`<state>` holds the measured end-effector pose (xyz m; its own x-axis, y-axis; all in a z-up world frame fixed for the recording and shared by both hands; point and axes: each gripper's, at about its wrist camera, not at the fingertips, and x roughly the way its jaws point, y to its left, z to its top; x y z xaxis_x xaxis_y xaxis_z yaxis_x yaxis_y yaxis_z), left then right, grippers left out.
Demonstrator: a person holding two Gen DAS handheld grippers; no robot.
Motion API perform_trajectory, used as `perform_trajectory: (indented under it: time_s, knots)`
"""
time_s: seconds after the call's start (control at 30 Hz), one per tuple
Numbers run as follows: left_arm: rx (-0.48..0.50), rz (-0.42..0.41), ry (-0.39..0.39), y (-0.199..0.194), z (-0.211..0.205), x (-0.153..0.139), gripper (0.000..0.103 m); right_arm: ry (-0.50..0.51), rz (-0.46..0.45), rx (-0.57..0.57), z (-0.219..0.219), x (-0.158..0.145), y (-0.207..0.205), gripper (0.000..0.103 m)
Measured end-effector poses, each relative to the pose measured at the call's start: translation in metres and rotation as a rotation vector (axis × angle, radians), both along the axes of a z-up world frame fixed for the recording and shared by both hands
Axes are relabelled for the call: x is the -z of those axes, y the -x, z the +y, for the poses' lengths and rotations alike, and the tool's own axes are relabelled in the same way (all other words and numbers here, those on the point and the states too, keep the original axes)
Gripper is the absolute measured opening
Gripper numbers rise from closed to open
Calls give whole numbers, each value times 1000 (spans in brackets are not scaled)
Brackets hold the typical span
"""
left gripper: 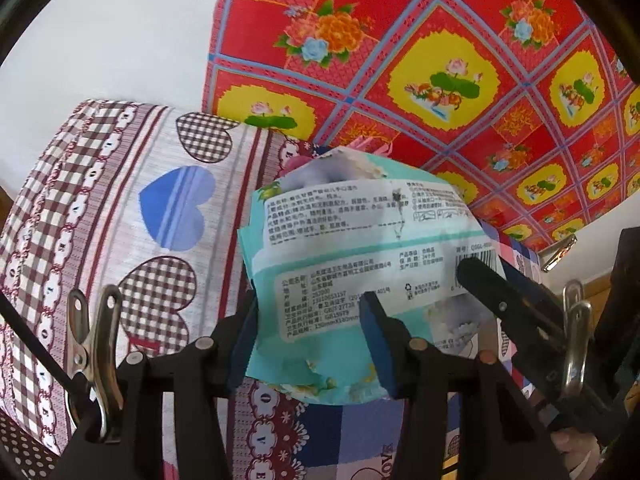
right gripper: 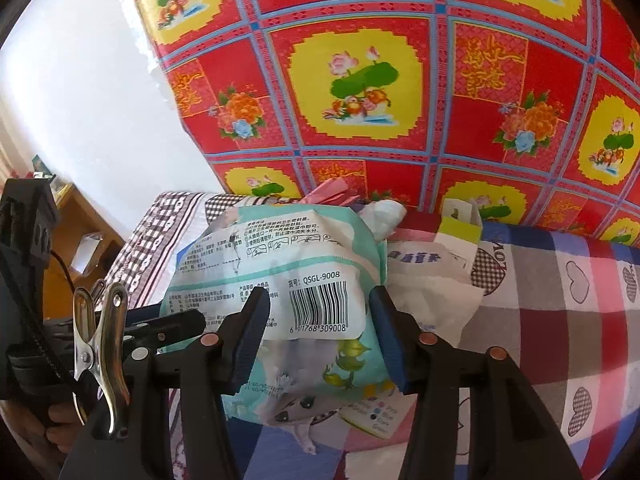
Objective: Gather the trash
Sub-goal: 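Close both tools on the teal wipes package and lift it off the bed, then carry the teal wipes package with both tools over the red bucket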
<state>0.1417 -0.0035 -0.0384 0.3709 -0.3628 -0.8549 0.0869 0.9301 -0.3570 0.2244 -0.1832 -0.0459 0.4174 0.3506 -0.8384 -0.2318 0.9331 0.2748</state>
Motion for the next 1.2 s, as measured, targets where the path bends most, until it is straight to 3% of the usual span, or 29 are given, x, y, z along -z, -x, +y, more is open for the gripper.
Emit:
perform_trajectory:
  time_s: [0.53, 1.2]
  knots:
    - [-65, -46, -26, 21, 46, -19, 52, -18, -25, -67, 43, -15, 13, 53]
    - [-187, -78, -38, 44, 138, -33, 52, -36, -67, -185, 131, -34, 30, 53]
